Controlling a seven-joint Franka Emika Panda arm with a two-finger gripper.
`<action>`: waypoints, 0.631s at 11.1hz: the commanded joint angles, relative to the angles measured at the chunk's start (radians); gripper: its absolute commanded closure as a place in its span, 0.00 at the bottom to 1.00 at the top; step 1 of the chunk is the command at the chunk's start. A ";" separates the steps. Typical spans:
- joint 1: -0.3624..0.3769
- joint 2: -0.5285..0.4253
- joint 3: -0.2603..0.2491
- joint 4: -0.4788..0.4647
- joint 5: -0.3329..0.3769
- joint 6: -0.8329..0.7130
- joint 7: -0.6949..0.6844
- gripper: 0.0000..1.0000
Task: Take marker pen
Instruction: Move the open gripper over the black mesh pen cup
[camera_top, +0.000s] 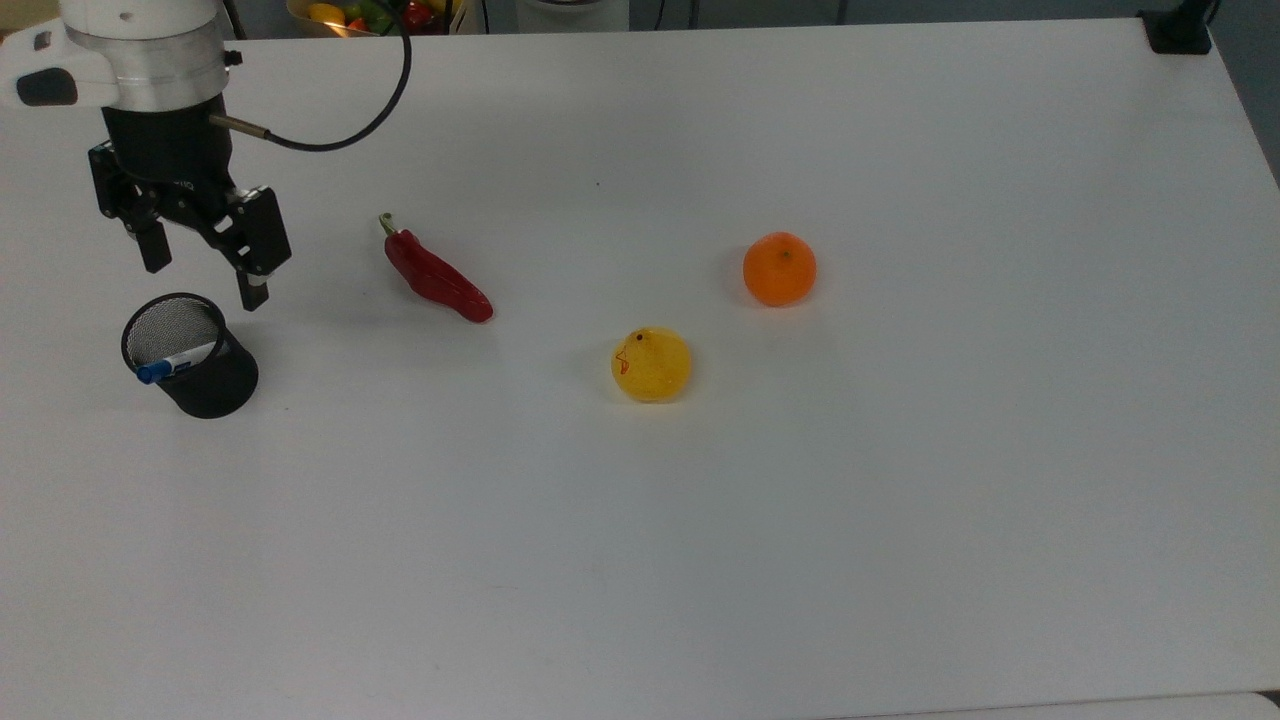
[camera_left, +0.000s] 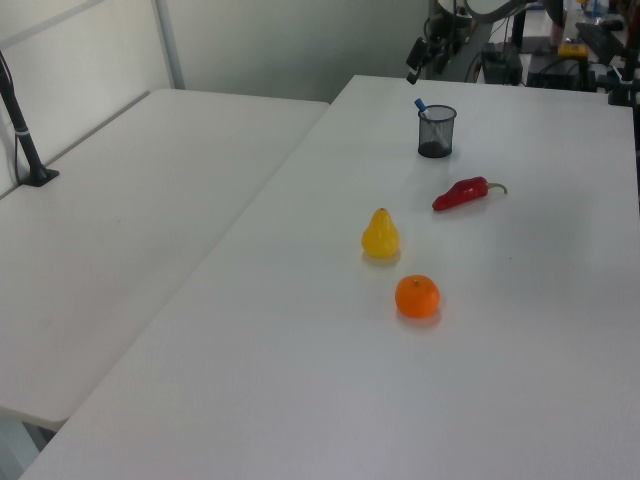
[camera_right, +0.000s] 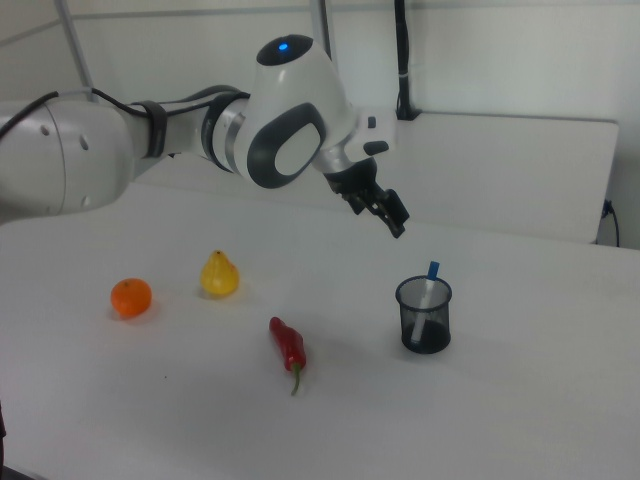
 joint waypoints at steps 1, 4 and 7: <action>-0.026 0.043 -0.001 -0.006 -0.067 0.101 -0.018 0.00; -0.031 0.066 -0.001 -0.003 -0.098 0.129 -0.036 0.00; -0.041 0.078 -0.001 0.000 -0.101 0.133 -0.143 0.22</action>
